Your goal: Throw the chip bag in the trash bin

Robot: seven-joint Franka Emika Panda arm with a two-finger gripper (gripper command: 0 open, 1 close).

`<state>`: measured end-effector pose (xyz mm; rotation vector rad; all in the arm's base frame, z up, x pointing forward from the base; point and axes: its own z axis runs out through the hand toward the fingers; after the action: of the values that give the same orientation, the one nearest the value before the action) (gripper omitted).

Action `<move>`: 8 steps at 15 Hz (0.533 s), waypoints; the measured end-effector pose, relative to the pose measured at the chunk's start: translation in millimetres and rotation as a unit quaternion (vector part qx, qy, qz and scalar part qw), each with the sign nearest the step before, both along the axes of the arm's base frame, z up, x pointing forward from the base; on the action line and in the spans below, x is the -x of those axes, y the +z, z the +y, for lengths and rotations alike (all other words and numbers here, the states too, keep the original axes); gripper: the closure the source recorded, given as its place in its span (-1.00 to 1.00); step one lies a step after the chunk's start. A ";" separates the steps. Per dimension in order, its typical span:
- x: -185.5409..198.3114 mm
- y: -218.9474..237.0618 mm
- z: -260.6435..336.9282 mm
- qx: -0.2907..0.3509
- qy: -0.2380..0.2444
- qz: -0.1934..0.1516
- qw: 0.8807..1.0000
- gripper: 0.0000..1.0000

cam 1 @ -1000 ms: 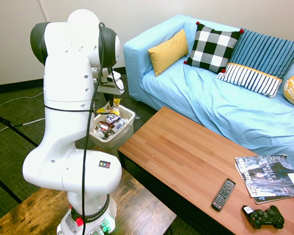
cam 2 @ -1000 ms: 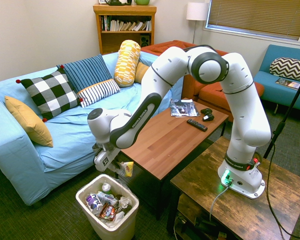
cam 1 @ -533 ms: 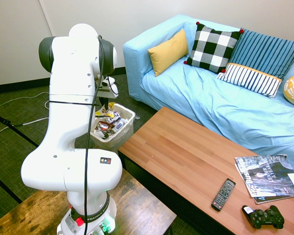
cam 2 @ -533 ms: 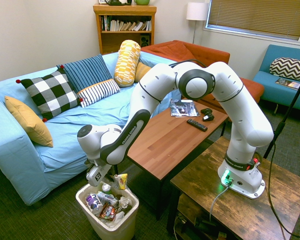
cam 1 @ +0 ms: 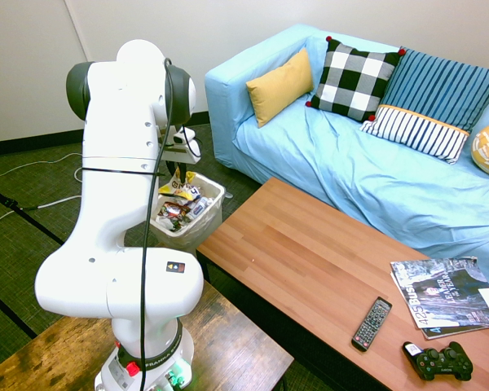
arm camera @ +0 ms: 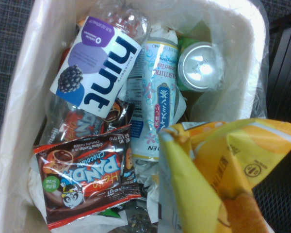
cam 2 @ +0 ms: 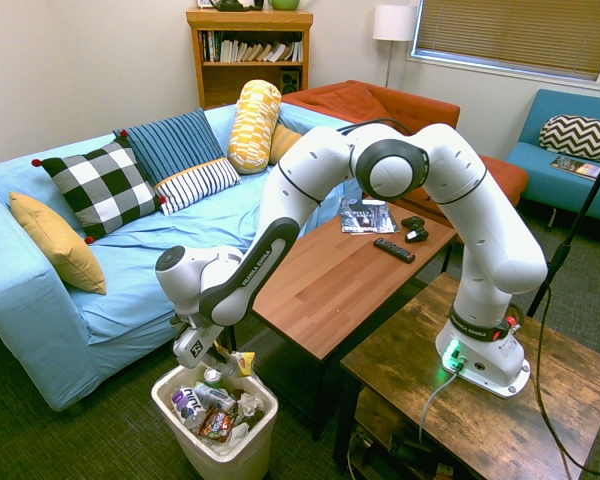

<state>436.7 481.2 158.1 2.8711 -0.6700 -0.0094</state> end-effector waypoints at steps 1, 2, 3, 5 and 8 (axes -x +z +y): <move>-0.4 0.8 0.0 0.000 0.000 0.000 1.000 -1.00; -1.4 1.0 -1.0 0.000 0.000 -0.001 1.000 -1.00; -2.8 0.8 -2.3 0.001 0.001 -0.001 1.000 -1.00; -5.1 0.8 -4.3 0.000 0.000 0.000 1.000 -1.00; -7.7 3.2 -6.0 -0.001 0.001 0.003 1.000 -1.00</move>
<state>444.5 475.2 161.4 2.8728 -0.6674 -0.0193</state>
